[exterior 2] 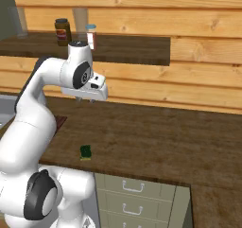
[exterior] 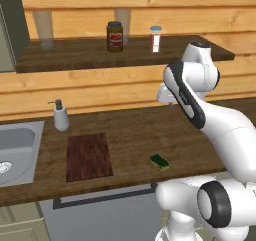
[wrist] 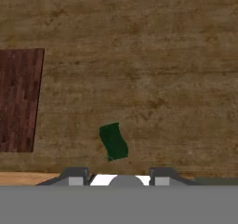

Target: Pick up the sponge from the counter and clean the cutting board by briefly scrubbing or pressing down on the cutting board. Once finished, release the sponge.

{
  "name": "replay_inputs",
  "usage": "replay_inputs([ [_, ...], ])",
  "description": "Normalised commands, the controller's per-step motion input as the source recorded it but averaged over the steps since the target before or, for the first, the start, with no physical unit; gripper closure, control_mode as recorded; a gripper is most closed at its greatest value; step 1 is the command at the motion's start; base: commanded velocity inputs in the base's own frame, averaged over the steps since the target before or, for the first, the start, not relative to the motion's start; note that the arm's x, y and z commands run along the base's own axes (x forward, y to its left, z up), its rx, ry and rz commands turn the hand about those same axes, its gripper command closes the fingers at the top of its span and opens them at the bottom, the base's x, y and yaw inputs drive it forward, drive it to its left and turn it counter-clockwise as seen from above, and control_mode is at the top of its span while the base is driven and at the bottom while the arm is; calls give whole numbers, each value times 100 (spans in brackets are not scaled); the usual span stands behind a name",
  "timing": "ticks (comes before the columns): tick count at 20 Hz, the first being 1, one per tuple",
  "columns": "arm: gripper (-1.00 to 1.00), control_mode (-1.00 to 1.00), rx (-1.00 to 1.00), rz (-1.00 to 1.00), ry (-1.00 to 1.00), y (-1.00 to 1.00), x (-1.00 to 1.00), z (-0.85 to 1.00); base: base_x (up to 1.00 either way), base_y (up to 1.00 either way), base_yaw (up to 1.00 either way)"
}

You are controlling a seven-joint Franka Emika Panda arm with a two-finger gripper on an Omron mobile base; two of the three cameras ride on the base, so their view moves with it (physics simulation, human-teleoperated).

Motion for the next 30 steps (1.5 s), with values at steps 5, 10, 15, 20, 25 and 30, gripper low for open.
replay_inputs([
  [5,-100,-100,0,3,4,10,7,-44,0,0,0],
  [10,-100,-100,0,31,20,18,13,-81,0,0,0],
  [15,-100,-100,-7,30,14,25,0,-78,0,0,0],
  [20,-100,-100,-9,-1,1,8,0,-73,0,0,0],
  [25,-100,-100,-1,0,0,0,0,-55,0,0,0],
  [30,-100,-100,0,0,0,0,0,-50,0,0,0],
])
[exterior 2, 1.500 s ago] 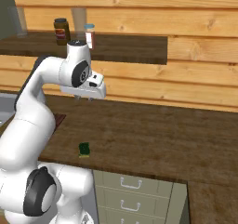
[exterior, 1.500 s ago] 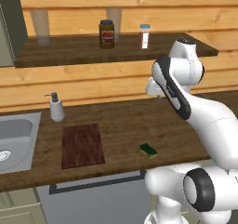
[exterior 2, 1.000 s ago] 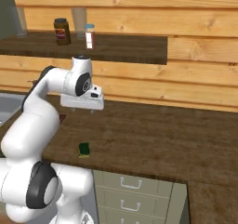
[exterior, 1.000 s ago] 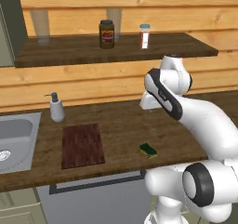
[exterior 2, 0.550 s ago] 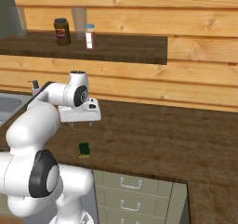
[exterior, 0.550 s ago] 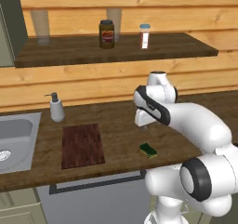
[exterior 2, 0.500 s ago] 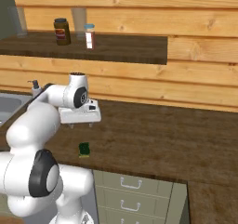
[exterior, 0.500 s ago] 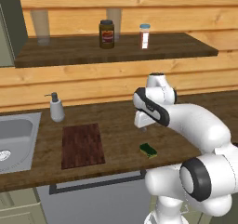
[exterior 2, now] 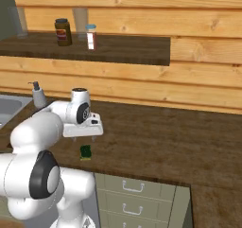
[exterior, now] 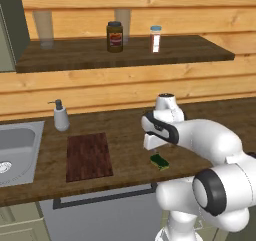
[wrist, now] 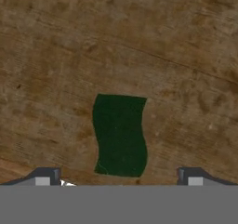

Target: Pick up the sponge from the counter and clean the cutting board by briefly scrubbing or pressing down on the cutting board. Once finished, release the sponge.

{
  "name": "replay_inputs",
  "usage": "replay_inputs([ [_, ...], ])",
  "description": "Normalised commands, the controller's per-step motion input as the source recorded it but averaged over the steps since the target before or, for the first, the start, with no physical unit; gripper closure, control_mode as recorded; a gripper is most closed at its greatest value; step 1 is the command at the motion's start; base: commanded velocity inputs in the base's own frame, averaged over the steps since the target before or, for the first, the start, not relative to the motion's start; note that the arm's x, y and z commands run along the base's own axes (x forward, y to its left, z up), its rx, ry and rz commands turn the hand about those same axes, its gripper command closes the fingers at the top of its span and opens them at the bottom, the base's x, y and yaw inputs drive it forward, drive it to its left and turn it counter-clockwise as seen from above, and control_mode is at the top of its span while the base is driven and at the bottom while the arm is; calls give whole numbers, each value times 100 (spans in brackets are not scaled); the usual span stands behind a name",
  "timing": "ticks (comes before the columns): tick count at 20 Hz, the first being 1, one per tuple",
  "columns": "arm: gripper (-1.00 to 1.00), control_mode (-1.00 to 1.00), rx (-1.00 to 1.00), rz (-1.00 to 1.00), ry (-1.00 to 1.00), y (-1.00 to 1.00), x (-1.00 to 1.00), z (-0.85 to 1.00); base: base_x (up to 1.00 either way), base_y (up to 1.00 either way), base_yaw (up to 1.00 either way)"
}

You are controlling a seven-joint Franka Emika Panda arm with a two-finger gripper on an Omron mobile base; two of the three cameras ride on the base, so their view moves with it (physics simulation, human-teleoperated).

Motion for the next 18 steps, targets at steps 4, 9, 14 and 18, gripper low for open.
replay_inputs([
  [4,-100,-100,0,0,0,1,-1,-35,0,0,0],
  [9,-100,-100,0,-2,0,0,0,-14,0,0,0],
  [14,-100,-100,0,0,0,0,0,-24,0,0,0],
  [18,-100,-100,0,0,0,0,0,-24,0,0,0],
])
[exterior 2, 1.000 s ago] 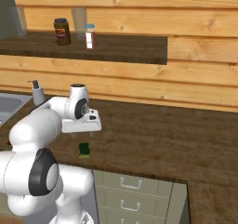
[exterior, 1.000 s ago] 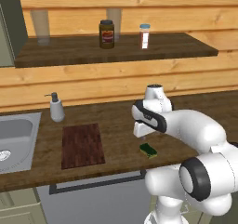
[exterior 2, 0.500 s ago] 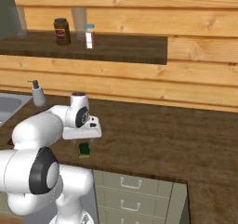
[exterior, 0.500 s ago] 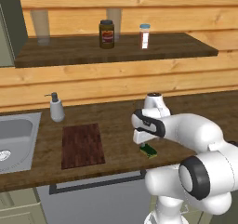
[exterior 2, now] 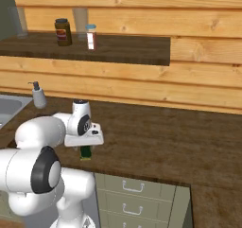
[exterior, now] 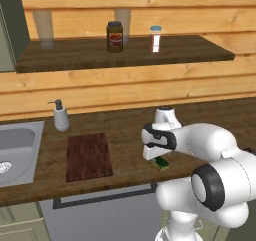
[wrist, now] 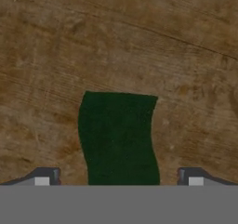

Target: Pick up the sponge from the counter and clean the cutting board by briefly scrubbing or pressing down on the cutting board. Once finished, release the sponge.

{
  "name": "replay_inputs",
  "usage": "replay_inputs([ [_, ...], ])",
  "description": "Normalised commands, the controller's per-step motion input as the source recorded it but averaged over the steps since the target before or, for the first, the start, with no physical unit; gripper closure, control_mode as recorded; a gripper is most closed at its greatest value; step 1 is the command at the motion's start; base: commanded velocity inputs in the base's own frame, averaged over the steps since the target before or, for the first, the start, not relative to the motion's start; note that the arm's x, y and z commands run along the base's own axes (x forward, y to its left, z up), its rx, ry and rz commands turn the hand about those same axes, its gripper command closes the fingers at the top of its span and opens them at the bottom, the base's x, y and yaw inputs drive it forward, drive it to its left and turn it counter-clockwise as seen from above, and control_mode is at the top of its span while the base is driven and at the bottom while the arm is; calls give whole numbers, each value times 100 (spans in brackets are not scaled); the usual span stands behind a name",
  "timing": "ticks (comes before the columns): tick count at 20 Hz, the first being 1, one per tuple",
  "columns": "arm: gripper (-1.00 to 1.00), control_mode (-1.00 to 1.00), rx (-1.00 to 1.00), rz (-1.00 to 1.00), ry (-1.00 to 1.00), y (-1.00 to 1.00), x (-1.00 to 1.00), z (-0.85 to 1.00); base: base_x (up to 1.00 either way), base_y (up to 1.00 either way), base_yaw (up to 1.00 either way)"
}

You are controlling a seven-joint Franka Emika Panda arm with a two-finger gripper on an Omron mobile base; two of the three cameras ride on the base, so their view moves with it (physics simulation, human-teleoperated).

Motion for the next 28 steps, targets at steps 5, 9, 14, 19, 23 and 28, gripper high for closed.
replay_inputs([
  [5,-100,-100,0,0,0,0,0,-19,0,0,0],
  [9,-100,-100,0,0,0,0,0,-20,0,0,0],
  [14,-100,-100,0,0,0,0,0,-16,0,0,0],
  [19,-100,-100,0,0,0,0,0,-11,0,0,0],
  [23,100,-100,-4,0,0,6,3,-20,0,0,0],
  [28,100,-100,-1,0,0,42,-1,-47,0,0,0],
])
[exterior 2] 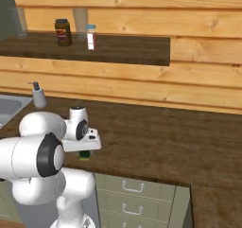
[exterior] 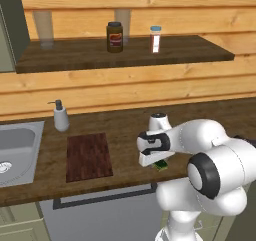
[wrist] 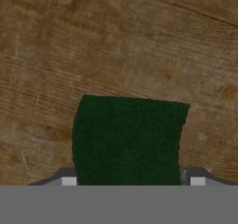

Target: Pick up the sponge from the counter and clean the cutting board by briefly scrubbing or pressing down on the cutting board. Once finished, release the sponge.

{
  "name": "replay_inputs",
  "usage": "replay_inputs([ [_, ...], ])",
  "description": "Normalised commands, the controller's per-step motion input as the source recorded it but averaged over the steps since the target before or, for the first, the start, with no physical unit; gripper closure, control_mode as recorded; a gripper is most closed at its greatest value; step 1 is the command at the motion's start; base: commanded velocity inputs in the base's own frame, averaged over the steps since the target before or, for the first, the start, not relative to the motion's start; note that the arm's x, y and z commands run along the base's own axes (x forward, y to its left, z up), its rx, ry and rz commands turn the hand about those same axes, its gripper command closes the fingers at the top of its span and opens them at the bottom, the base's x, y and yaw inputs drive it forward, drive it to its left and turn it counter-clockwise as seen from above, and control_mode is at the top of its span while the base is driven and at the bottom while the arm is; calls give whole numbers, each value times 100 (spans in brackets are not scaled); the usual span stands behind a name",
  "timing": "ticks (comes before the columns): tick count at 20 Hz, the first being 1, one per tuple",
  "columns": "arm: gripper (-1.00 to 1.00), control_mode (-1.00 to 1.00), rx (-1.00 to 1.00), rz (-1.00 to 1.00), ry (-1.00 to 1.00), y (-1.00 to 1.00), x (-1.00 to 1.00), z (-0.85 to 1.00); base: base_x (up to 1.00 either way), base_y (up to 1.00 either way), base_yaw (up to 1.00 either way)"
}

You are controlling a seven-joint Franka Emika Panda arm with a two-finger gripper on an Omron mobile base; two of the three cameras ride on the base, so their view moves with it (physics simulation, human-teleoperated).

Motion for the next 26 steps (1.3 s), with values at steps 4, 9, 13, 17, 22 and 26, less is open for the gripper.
replay_inputs([
  [4,100,-100,17,0,0,8,-3,-25,0,0,0],
  [9,100,-100,8,-10,0,33,2,32,0,0,0],
  [13,100,-100,-1,-12,-1,97,31,100,0,0,0],
  [17,100,-100,-3,-14,-2,100,37,100,0,0,0],
  [22,100,-100,-6,-10,0,100,60,87,0,0,0],
  [26,100,-100,-5,-4,5,100,39,31,0,0,0],
])
